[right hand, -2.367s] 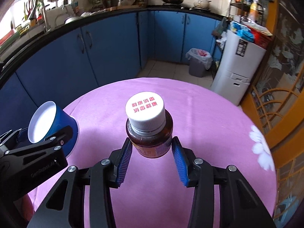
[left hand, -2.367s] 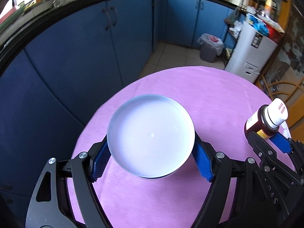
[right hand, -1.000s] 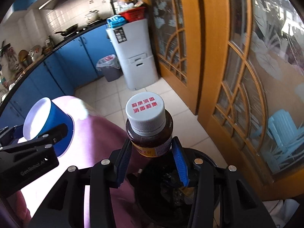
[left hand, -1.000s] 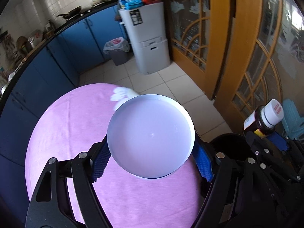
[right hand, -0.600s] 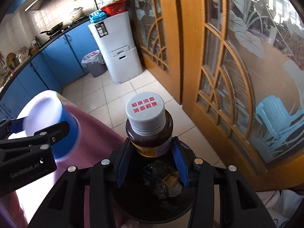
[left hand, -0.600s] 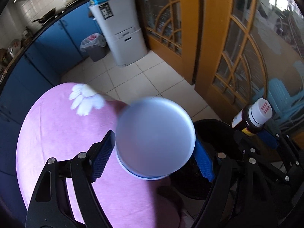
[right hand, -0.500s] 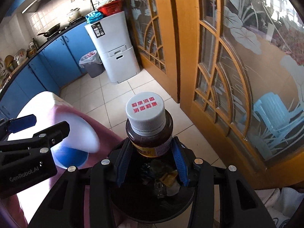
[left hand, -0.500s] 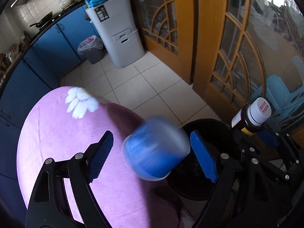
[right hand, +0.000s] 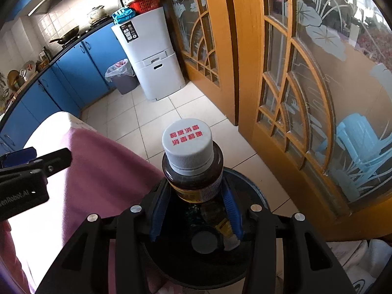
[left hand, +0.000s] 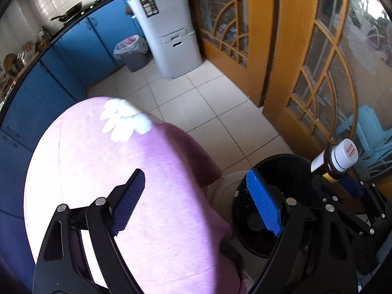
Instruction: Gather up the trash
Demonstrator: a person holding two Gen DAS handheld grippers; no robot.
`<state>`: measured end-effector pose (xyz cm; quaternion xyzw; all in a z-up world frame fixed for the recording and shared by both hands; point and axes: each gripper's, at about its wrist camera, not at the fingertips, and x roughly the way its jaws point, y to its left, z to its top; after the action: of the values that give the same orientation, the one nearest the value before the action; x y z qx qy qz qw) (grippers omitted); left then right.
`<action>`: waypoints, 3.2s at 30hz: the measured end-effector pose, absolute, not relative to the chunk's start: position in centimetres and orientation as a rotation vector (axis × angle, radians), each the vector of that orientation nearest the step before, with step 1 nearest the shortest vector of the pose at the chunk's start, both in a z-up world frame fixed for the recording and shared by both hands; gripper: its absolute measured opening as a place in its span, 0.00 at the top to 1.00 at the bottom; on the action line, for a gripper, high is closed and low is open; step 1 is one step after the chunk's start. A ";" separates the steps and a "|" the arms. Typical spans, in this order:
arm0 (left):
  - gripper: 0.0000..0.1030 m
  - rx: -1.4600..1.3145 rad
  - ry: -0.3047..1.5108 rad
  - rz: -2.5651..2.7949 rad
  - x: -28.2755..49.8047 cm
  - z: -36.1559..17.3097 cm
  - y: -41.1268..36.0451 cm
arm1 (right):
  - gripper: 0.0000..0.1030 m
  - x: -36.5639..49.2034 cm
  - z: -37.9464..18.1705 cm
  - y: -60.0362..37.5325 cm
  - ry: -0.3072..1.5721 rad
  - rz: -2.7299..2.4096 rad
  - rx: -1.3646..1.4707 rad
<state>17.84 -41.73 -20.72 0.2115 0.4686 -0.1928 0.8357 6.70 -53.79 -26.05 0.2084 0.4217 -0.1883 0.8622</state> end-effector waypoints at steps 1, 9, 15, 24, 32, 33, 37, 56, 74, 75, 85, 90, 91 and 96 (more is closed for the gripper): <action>0.18 0.443 0.993 -0.401 18.0 -20.7 -41.3 | 0.59 6.8 -26.1 -53.8 0.886 -0.393 0.438; 0.11 0.414 1.003 -0.383 18.5 -20.5 -39.6 | 0.32 7.4 -26.1 -52.9 0.892 -0.371 0.424; 0.10 0.422 0.985 -0.404 18.0 -20.0 -39.7 | 0.13 7.5 -25.1 -52.3 0.865 -0.397 0.374; 0.05 0.429 0.989 -0.413 17.8 -20.0 -39.9 | 0.13 7.4 -25.1 -52.6 0.871 -0.411 0.385; 0.05 0.441 0.987 -0.426 17.4 -20.2 -40.1 | 0.13 7.2 -25.1 -52.5 0.871 -0.418 0.383; 0.04 0.442 0.985 -0.427 17.3 -20.2 -40.1 | 0.13 7.2 -25.1 -52.5 0.870 -0.419 0.383; 0.04 0.439 0.986 -0.424 17.3 -20.2 -40.1 | 0.13 7.1 -25.1 -52.6 0.869 -0.420 0.380; 0.04 0.450 0.983 -0.428 17.1 -20.2 -40.3 | 0.08 7.0 -25.1 -52.9 0.870 -0.432 0.403; 0.04 0.458 0.976 -0.427 16.8 -20.3 -40.5 | 0.08 6.9 -25.1 -53.0 0.870 -0.433 0.405; 0.04 0.458 0.975 -0.428 16.8 -20.3 -40.5 | 0.08 6.9 -25.1 -53.0 0.870 -0.433 0.403; 0.04 0.462 0.973 -0.425 16.8 -20.2 -40.6 | 0.08 6.9 -25.1 -53.0 0.869 -0.432 0.403; 0.04 0.462 0.973 -0.426 16.8 -20.3 -40.6 | 0.08 6.9 -25.1 -53.0 0.869 -0.432 0.405; 0.04 0.463 0.973 -0.425 16.8 -20.2 -40.6 | 0.08 6.9 -25.1 -53.0 0.869 -0.432 0.405; 0.04 0.462 0.973 -0.425 16.7 -20.2 -40.6 | 0.08 6.9 -25.1 -53.0 0.868 -0.432 0.404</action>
<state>16.73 -40.64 -20.21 0.2185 0.4596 -0.2010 0.8371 6.86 -52.95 -25.15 0.1927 0.4145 -0.2061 0.8652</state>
